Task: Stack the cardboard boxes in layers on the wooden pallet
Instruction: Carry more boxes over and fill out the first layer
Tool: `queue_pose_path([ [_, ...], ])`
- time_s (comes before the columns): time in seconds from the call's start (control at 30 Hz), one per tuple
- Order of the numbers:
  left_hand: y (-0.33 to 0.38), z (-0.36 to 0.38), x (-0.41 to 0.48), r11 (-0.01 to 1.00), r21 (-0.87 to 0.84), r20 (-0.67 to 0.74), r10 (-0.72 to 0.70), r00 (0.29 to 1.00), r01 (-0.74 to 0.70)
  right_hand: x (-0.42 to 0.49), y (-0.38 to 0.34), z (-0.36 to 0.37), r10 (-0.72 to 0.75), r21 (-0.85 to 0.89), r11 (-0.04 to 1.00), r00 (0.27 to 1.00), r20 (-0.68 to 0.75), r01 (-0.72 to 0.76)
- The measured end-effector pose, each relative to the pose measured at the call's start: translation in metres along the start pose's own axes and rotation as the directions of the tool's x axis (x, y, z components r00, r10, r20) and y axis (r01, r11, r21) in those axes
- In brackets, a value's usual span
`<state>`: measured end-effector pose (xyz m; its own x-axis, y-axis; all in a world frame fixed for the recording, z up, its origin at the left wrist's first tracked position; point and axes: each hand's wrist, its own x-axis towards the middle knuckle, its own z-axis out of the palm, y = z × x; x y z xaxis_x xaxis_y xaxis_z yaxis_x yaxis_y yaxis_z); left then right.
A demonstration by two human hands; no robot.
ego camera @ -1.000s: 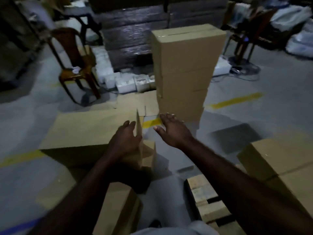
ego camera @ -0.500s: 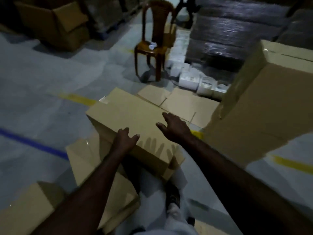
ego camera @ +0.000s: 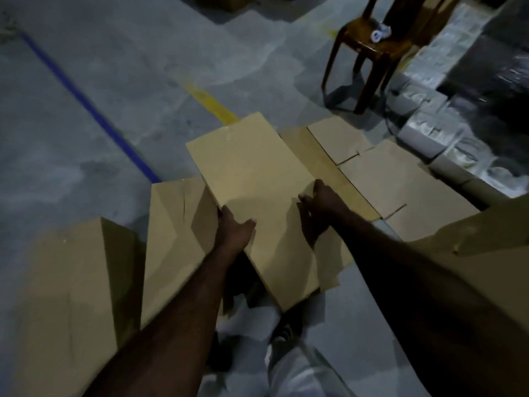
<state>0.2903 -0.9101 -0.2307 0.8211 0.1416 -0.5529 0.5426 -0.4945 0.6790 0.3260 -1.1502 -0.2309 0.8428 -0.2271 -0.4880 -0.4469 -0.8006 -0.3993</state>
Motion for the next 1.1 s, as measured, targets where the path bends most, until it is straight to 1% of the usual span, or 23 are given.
queue_pose_path([
  [0.1,0.000,0.008,0.000,0.987,-0.160,-0.025,-0.023,0.999,0.019,0.005,0.003,0.005,0.019,0.034,0.999,0.999,-0.035,-0.018],
  [0.17,0.003,0.008,-0.006,0.973,-0.230,-0.051,-0.035,0.998,0.022,-0.002,0.002,0.002,0.038,0.038,0.999,0.998,-0.054,-0.036],
  [0.3,0.022,0.002,-0.017,0.968,-0.243,-0.111,0.032,0.993,-0.059,-0.036,0.001,-0.013,0.061,0.083,0.995,0.991,-0.119,-0.051],
  [0.37,0.034,-0.003,-0.022,0.981,-0.166,-0.110,0.085,0.990,-0.103,-0.057,0.004,-0.020,0.067,0.123,0.991,0.988,-0.140,-0.050],
  [0.5,0.060,-0.016,-0.031,0.975,0.045,-0.042,0.221,0.974,-0.219,-0.090,0.008,-0.035,0.123,0.210,0.974,0.981,-0.152,-0.090],
  [0.67,0.098,-0.036,-0.033,0.915,0.207,0.051,0.344,0.937,-0.347,-0.126,-0.003,-0.054,0.178,0.270,0.958,0.934,-0.308,-0.093],
  [0.8,0.110,-0.050,-0.038,0.874,0.212,0.125,0.419,0.899,-0.437,-0.155,-0.015,-0.063,0.255,0.319,0.936,0.907,-0.335,-0.145],
  [0.97,0.104,-0.063,-0.048,0.810,0.241,0.236,0.486,0.842,-0.535,-0.199,-0.022,-0.050,0.365,0.404,0.893,0.845,-0.391,-0.199],
  [1.1,0.097,-0.062,-0.065,0.739,0.283,0.353,0.513,0.783,-0.611,-0.244,-0.018,-0.028,0.484,0.481,0.837,0.765,-0.426,-0.262],
])
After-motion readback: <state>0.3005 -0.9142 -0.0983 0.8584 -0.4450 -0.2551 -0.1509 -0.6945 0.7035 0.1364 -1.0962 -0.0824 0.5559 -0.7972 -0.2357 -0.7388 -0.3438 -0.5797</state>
